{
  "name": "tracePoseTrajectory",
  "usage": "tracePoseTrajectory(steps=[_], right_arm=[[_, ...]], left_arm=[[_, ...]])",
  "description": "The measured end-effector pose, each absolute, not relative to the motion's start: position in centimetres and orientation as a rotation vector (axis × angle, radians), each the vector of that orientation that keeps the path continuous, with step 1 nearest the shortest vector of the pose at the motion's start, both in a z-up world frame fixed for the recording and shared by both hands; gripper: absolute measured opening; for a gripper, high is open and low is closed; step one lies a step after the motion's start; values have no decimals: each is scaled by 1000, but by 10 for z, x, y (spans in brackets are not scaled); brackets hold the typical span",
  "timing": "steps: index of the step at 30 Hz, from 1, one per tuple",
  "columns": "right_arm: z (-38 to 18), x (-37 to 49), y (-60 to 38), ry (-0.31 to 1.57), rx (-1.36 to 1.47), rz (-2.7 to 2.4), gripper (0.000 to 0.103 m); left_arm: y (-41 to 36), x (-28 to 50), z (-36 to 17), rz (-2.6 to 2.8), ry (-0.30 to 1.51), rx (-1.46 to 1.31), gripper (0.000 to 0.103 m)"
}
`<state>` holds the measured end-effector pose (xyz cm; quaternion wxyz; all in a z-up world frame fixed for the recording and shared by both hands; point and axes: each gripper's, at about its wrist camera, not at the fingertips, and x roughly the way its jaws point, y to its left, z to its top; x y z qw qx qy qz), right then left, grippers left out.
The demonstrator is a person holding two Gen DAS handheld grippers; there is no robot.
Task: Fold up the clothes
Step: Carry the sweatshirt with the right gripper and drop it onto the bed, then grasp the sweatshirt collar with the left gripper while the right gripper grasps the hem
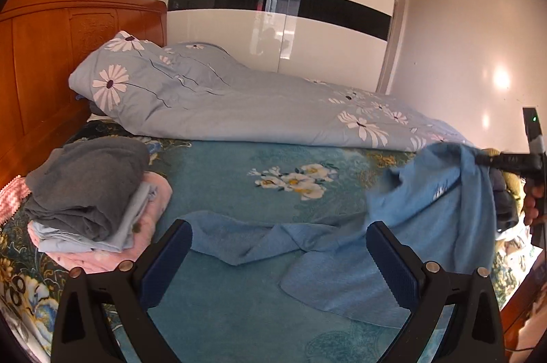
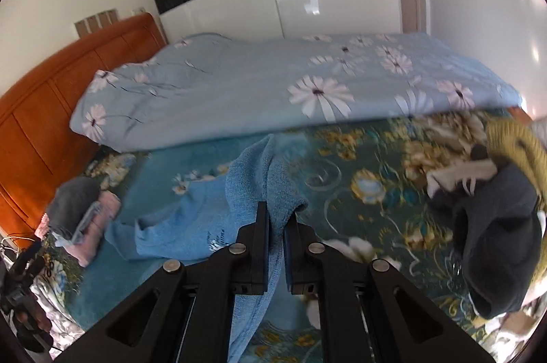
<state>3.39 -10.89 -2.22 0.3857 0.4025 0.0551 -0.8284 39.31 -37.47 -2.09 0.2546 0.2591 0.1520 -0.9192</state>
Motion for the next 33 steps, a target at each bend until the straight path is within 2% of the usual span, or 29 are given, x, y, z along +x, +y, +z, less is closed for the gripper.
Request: tracePoseTrajectory(steps=[4, 7, 10, 13, 16, 19, 22, 29, 33], right_arm=[[-106, 1, -65, 201, 1239, -2157, 7], [-131, -10, -33, 89, 1312, -2110, 8], [-135, -9, -23, 143, 1298, -2092, 9], [-125, -6, -13, 226, 1221, -2126, 23], [-104, -8, -15, 308, 1099, -2178, 30], [-101, -23, -53, 365, 1088, -2076, 35], [-123, -34, -108, 506, 1103, -1930, 37], [-173, -64, -163, 676, 1152, -1749, 38], [-185, -71, -168, 671, 1167, -1694, 41]], left_arm=[[-371, 343, -47, -2521, 398, 831, 103], [-366, 309, -68, -2554, 361, 934, 103], [-361, 278, -89, -2586, 287, 1042, 103], [-351, 262, -108, -2654, 159, 1126, 103], [-350, 247, -124, -2678, 22, 1209, 103], [-353, 231, -136, -2681, -117, 1312, 103], [-359, 224, -142, -2664, -273, 1362, 103], [-385, 224, -149, -2681, -317, 1433, 103], [-392, 215, -160, -2690, -333, 1466, 103]])
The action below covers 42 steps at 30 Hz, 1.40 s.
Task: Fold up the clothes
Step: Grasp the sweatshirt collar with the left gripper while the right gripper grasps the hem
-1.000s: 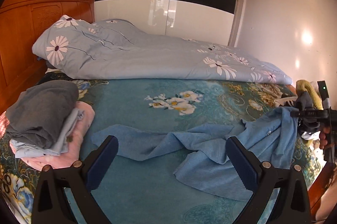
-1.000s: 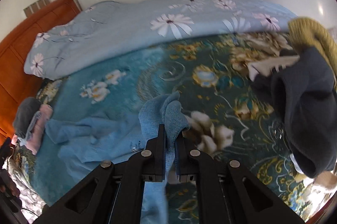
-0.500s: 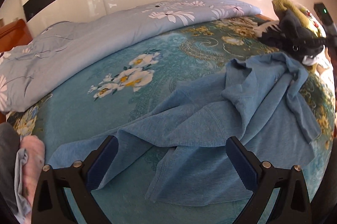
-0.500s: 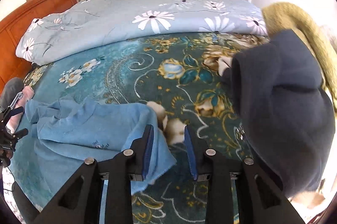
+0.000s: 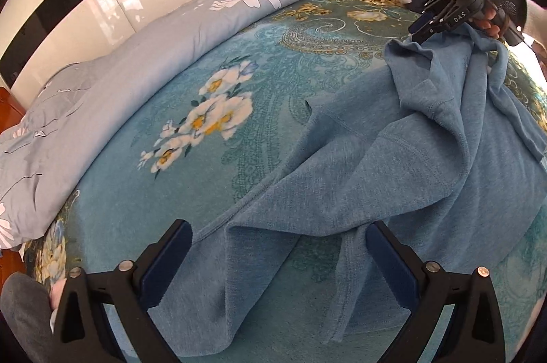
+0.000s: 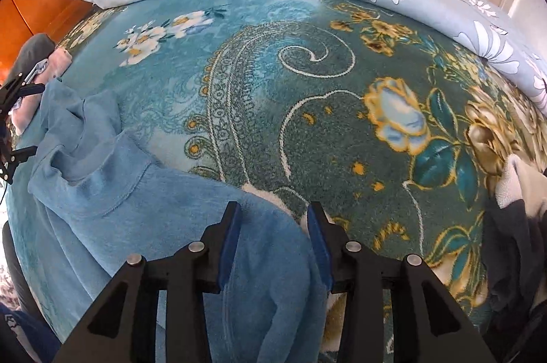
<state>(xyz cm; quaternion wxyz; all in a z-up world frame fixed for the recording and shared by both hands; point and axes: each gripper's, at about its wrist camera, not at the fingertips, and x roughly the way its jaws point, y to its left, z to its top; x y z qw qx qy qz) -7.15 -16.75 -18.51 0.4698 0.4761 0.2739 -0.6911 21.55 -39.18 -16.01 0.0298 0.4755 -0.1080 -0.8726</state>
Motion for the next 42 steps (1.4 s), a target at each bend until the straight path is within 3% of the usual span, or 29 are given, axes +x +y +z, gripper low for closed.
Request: tracePoseTrajectory(steps=[9, 11, 16, 19, 23, 25, 36, 42], right_arm=[[-190, -60, -169, 662, 1201, -1688, 39], [-188, -56, -166, 611, 1230, -1697, 10], [-162, -50, -151, 453, 1218, -1773, 8], [-132, -47, -137, 393, 1143, -1852, 8], [-95, -46, -120, 321, 1043, -1953, 8], [-83, -48, -111, 291, 1021, -1986, 8], [-96, -59, -76, 228, 1057, -2026, 8], [-106, -60, -74, 212, 1074, -2017, 8]], left_arm=[[-413, 214, -166, -2666, -374, 1451, 103], [-411, 209, -168, -2659, -404, 1458, 103], [-403, 202, -165, -2685, -466, 1407, 103], [-403, 199, -162, -2719, -387, 1395, 92], [-400, 193, -162, -2744, -320, 1390, 68], [-398, 190, -161, -2749, -308, 1366, 62], [-396, 182, -167, -2760, -262, 1451, 62], [-419, 169, -165, -2841, 63, 1470, 62]])
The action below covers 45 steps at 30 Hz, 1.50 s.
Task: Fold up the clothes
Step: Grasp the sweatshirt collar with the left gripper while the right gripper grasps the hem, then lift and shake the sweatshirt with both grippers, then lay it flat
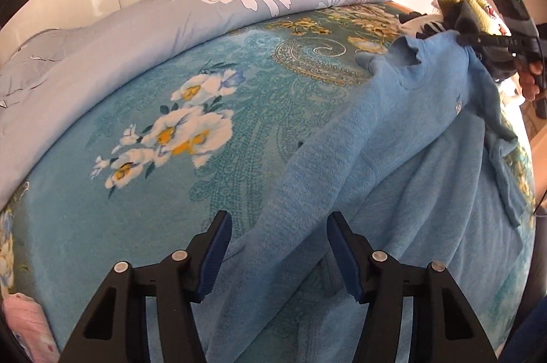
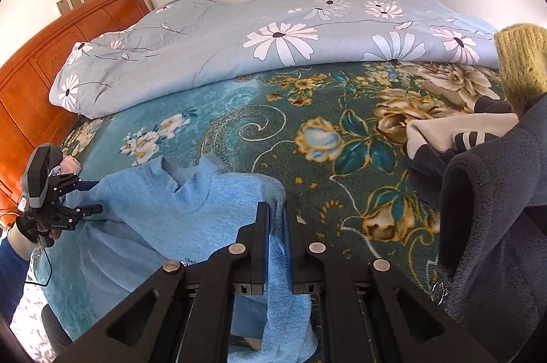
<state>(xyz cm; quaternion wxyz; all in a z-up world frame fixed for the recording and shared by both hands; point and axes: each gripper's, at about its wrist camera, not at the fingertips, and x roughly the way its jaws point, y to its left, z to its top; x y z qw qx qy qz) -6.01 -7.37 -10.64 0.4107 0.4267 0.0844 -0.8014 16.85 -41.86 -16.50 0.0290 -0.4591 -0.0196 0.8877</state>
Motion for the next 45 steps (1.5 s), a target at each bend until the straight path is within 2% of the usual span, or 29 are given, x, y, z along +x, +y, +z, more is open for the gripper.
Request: tracePoseTrajectory(steps=[2, 3, 4, 5, 11, 23, 28, 37, 45], right_arm=[[-108, -60, -73, 210, 1075, -2018, 8], [-108, -61, -73, 207, 1074, -2020, 8], [-107, -61, -73, 202, 1073, -2023, 8], [-106, -61, -73, 199, 1072, -2026, 8], [-72, -49, -75, 186, 1000, -2080, 8], [97, 30, -62, 102, 573, -2159, 7], [153, 83, -40, 74, 405, -2140, 7], [197, 162, -1, 115, 242, -2072, 7], [219, 189, 8, 167, 162, -2055, 7]], left_arm=[[-417, 165, -166, 2736, -99, -1404, 58], [-414, 165, -166, 2744, -92, -1397, 37], [-412, 165, -165, 2749, -91, -1398, 23], [-411, 165, -163, 2758, -95, -1394, 5], [-406, 177, -121, 2907, -111, -1282, 5], [-380, 285, 96, 3384, 91, -724, 5], [-351, 352, 153, 3480, 184, -555, 5], [-303, 452, 185, 3569, 304, -454, 5], [-282, 490, 195, 3558, 379, -502, 6]])
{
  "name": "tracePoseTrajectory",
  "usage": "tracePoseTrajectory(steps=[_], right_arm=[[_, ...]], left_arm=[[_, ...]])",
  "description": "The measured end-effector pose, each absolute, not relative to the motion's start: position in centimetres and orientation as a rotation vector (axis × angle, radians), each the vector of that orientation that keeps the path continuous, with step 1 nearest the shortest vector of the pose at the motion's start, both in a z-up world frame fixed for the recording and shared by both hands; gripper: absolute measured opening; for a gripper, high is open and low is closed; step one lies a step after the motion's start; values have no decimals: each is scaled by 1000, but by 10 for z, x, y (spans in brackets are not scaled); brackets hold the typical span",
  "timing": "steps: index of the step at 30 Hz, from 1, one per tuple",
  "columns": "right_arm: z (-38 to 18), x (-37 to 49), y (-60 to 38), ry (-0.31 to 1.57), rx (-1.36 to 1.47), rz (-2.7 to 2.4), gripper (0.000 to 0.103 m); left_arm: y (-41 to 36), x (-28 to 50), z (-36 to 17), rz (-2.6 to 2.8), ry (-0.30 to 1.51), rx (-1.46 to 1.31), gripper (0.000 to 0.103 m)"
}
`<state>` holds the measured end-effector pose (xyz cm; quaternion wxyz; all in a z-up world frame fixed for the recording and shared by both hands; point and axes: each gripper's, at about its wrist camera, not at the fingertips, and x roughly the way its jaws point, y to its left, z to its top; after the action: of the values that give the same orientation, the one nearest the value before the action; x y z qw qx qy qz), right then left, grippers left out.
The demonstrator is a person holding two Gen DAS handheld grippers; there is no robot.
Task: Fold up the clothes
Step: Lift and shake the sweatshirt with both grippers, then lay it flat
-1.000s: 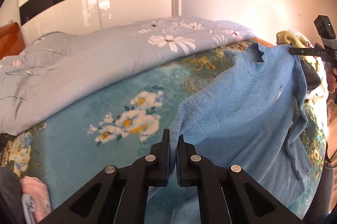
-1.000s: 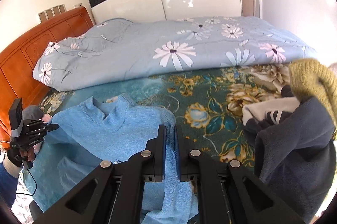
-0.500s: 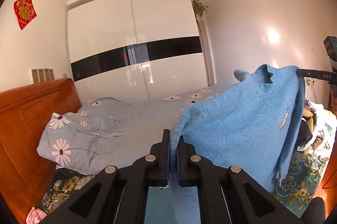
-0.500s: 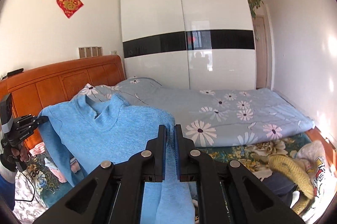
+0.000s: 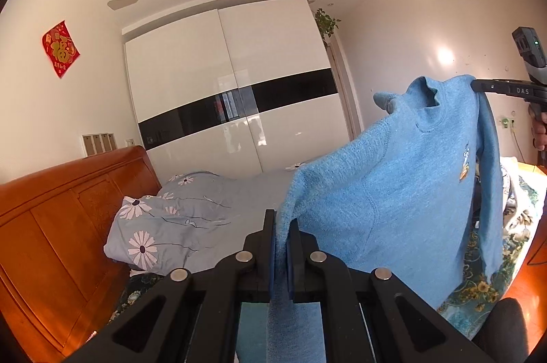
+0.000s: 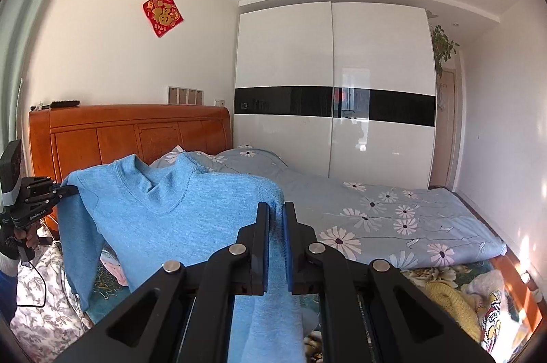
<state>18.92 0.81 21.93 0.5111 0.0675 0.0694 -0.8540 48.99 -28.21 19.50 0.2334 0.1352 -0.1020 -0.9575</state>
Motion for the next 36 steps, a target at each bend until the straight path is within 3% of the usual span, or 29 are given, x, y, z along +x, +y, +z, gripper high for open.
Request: tracePoseTrajectory(steps=[7, 22, 29, 36], right_arm=[[190, 138, -49, 228, 334, -2062, 7], [-101, -51, -236, 274, 1025, -2022, 7], [-129, -117, -270, 200, 1046, -2069, 2], [-164, -114, -262, 299, 1101, -2000, 2]], left_arm=[[-318, 440, 163, -2604, -211, 518, 9], [-495, 218, -119, -2323, 162, 1125, 6], [-543, 176, -153, -2284, 214, 1148, 6], [-558, 163, -192, -2216, 252, 1299, 9]])
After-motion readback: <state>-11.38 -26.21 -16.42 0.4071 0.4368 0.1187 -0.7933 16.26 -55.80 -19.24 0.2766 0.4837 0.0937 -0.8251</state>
